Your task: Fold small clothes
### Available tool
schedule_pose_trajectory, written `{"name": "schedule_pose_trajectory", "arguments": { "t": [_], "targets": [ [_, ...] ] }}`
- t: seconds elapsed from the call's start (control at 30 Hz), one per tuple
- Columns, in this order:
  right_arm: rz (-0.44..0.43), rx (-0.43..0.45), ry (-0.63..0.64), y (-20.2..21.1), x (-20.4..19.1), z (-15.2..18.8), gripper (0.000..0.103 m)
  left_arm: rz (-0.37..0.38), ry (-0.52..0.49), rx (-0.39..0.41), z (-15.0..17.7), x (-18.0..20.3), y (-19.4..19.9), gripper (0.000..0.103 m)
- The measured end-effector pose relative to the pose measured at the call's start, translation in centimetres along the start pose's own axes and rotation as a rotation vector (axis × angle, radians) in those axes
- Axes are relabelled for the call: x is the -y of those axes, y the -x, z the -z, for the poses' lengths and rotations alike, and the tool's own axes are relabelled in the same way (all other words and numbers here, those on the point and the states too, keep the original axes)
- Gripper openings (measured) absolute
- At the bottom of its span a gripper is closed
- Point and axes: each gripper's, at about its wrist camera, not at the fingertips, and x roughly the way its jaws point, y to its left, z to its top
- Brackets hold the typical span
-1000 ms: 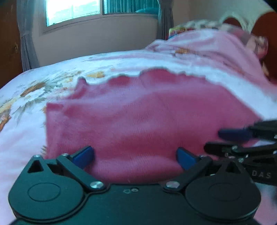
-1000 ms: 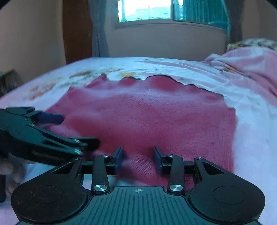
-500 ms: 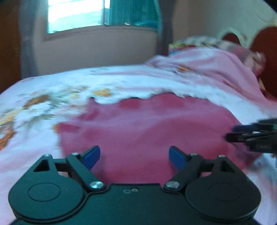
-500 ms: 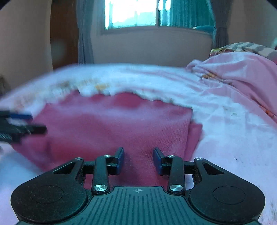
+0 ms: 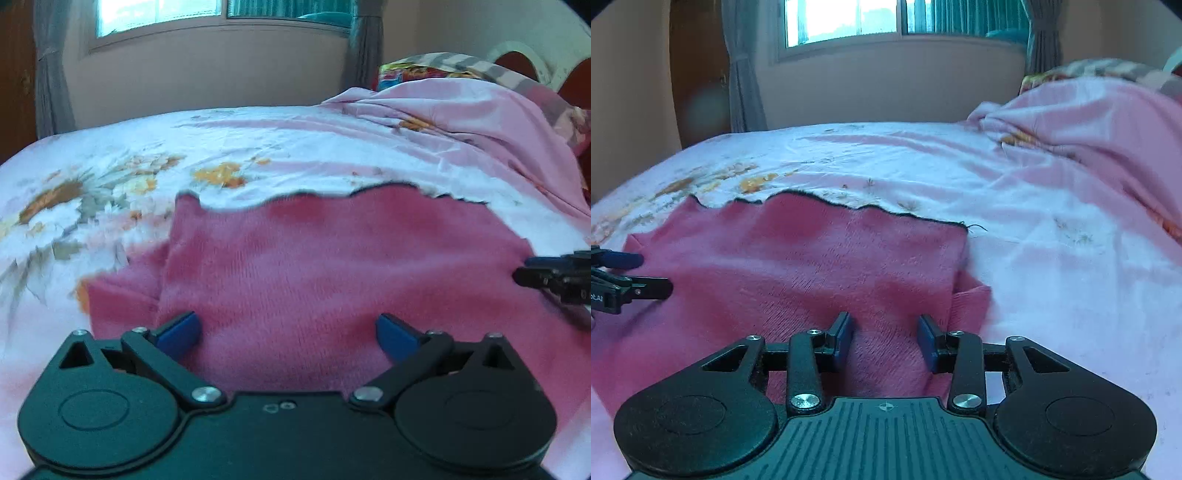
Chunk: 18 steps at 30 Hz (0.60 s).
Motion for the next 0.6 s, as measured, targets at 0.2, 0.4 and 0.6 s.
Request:
{"name": "schedule_pose_trajectory", "arguments": {
  "t": [0.2, 0.4, 0.6],
  "targets": [
    [0.001, 0.071, 0.004, -1.8, 0.3, -4.3, 0.038, -0.038, 0.001, 0.018, -3.9, -1.1, -3.7, 0.098],
    [-0.002, -0.050, -0.066, -7.7, 4.2, -4.0, 0.046, -0.048, 0.136, -0.092, -4.1, -5.3, -8.4, 0.102],
    [0.033, 0.011, -0.071, -2.8, 3.7, -2.9, 0.047, -0.035, 0.103, -0.041, -2.0, -6.3, -2.1, 0.101]
  ]
}}
